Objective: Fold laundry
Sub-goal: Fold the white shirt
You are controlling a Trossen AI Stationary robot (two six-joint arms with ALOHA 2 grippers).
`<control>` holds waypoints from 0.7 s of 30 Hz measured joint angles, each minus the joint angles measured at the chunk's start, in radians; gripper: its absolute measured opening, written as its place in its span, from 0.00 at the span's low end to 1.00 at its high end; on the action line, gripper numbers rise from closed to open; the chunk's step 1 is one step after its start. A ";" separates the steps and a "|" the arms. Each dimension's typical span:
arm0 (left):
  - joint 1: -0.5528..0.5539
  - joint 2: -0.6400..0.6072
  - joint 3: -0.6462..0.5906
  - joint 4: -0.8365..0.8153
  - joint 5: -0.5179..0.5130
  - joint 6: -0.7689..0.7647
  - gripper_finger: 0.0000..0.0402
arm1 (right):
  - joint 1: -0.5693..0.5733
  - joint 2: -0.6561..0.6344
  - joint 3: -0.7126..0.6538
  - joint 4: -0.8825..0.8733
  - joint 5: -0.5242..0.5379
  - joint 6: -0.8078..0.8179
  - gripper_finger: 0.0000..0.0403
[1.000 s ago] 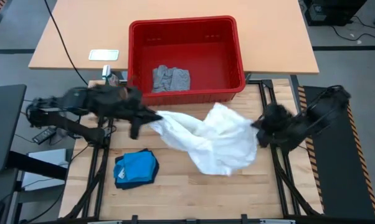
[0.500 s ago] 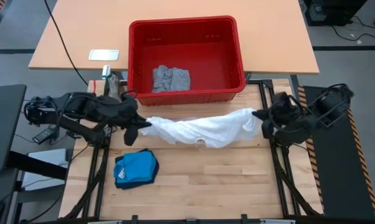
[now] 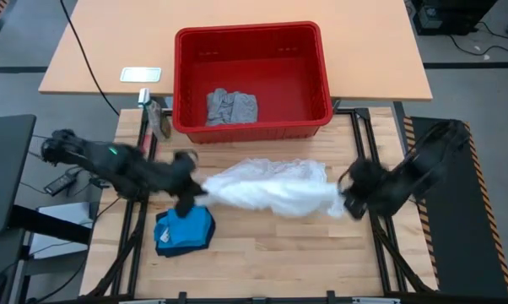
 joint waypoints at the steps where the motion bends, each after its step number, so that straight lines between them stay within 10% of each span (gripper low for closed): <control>1: -0.026 0.022 -0.044 0.023 -0.001 -0.061 0.02 | 0.019 0.015 -0.041 0.024 -0.037 0.030 0.00; 11: -0.200 0.254 -0.401 0.624 0.006 -0.490 0.03 | 0.173 0.199 -0.483 0.518 -0.331 0.305 0.02; 21: -0.150 0.208 -0.407 0.489 0.059 -0.529 0.37 | 0.211 0.146 -0.537 0.596 -0.366 0.447 0.29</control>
